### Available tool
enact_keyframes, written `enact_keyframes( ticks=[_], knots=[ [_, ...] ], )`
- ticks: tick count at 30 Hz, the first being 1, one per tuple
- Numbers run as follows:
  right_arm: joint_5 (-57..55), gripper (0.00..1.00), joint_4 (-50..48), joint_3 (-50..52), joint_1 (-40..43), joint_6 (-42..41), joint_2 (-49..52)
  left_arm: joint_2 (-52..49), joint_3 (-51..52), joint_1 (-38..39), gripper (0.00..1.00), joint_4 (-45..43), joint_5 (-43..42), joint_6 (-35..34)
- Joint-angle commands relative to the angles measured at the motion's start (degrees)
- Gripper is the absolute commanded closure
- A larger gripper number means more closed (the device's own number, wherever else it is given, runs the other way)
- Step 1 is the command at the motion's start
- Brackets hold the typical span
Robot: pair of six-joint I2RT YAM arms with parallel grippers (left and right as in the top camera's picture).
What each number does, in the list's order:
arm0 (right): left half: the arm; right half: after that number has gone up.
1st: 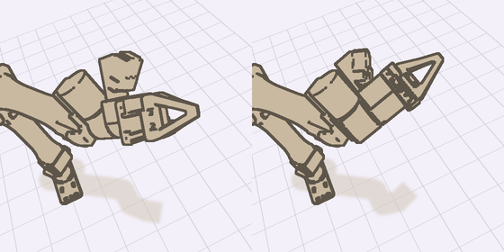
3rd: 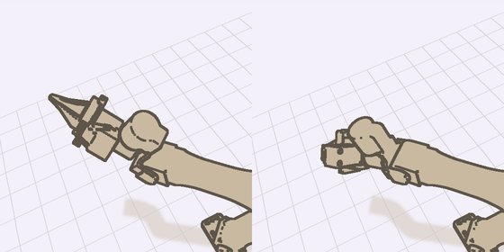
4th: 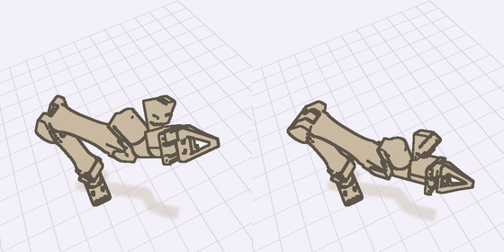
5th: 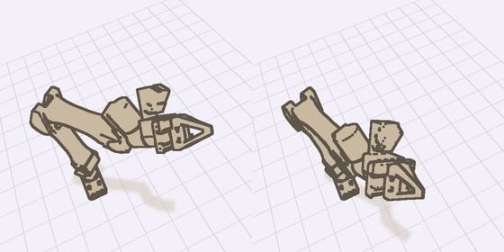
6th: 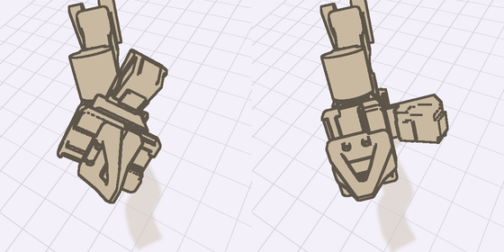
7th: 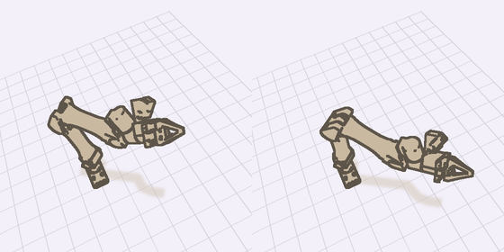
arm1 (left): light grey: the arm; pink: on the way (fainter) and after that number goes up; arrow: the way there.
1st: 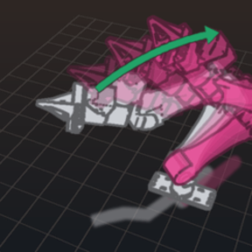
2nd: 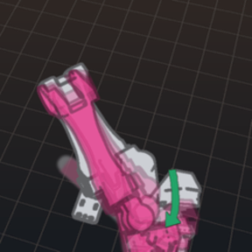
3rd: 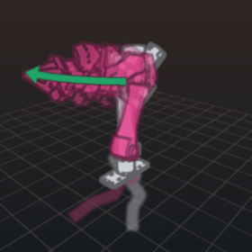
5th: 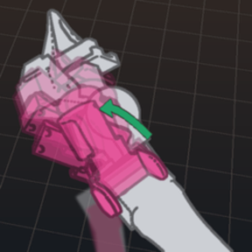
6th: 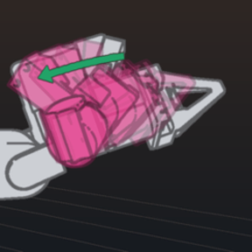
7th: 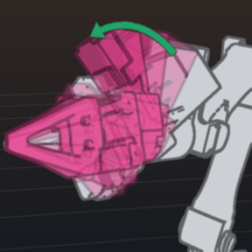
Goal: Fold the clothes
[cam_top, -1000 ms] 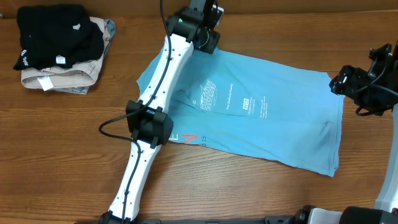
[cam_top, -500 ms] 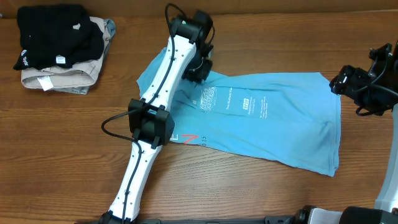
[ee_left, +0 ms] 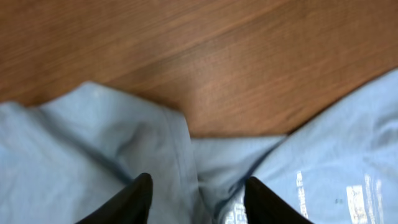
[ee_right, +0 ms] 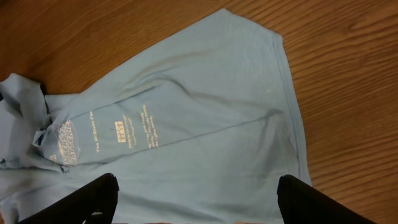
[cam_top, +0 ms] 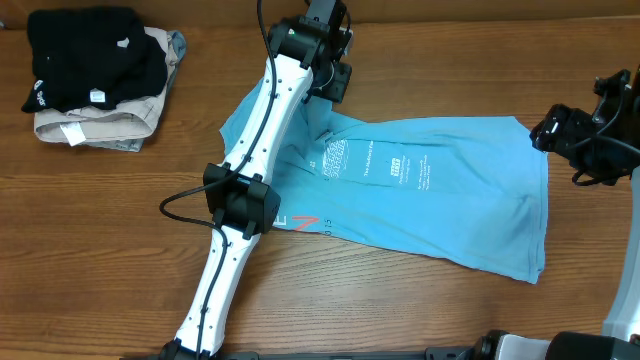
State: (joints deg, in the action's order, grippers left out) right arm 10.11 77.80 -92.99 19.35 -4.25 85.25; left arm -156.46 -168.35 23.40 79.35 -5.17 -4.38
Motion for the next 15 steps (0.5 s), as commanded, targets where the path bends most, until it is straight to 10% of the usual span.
enact_keyframes(
  ticks=[1,15],
  knots=[
    [-0.2,0.14,-0.3,0.4,-0.4,0.2,-0.2,1.1,3.1,0.3,0.48,-2.8,3.4,0.6],
    [0.0,0.14,0.2,0.4,-0.4,0.2,-0.2,1.1,12.8,0.2,0.58,-11.8,5.9,1.8]
  ],
)
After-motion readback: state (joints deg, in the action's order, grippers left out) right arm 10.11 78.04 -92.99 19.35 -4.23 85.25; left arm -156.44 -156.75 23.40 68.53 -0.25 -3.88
